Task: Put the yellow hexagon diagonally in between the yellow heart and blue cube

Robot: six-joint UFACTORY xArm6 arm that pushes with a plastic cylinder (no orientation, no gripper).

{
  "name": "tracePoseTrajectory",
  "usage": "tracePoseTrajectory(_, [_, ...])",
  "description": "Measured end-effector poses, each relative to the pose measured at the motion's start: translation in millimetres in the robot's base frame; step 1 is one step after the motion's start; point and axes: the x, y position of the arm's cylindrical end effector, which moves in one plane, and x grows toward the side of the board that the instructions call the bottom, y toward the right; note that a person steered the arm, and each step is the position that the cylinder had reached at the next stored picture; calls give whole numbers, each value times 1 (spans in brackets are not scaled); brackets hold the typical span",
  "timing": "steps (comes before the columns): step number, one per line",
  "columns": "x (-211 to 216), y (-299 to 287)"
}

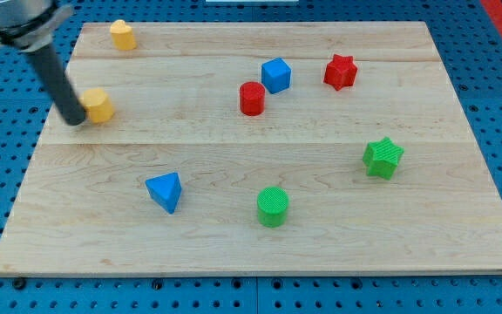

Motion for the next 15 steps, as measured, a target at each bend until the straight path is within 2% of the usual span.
tracePoseTrajectory(1, [-15, 92])
tracePoseTrajectory(2, [-37, 112])
tracePoseTrajectory(3, [-15, 93])
tracePoseTrajectory(4, [-15, 28])
tracePoseTrajectory(5, [-20, -29])
tracePoseTrajectory(6, [-48, -34])
tracePoseTrajectory(7, [-69, 7])
tracePoseTrajectory(8, [-67, 37])
tracePoseTrajectory(11, [-20, 29])
tracePoseTrajectory(12, [-12, 48])
tracePoseTrajectory(13, [-40, 101])
tracePoseTrajectory(15, [-98, 137])
